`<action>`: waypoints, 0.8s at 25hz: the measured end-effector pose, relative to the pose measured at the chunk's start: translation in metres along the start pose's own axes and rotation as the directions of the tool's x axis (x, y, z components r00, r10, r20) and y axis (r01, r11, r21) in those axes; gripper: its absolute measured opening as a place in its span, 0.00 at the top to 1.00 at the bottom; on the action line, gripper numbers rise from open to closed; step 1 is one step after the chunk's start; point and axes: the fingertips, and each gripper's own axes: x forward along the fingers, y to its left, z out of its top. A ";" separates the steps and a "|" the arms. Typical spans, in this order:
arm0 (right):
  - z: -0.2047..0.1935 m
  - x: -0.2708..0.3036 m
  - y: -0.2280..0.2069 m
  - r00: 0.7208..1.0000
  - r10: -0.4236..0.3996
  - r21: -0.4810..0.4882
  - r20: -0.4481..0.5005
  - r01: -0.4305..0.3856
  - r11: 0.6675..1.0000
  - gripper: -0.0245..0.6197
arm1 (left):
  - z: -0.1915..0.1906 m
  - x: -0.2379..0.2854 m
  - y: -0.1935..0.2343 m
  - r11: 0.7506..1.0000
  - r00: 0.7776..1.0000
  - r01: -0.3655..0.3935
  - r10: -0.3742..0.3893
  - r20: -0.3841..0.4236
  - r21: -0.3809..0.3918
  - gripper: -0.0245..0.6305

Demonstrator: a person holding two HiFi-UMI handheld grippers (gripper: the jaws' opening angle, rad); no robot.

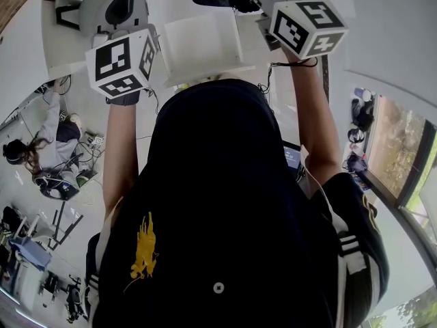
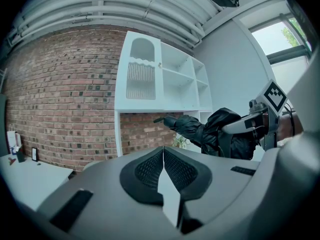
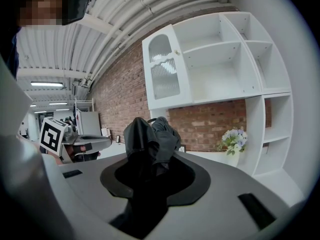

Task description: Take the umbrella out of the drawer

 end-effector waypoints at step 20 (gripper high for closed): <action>0.001 -0.006 -0.002 1.000 -0.004 0.010 0.016 0.004 1.000 0.75 | -0.002 -0.001 -0.006 1.000 1.000 0.004 -0.004 0.002 -0.002 0.93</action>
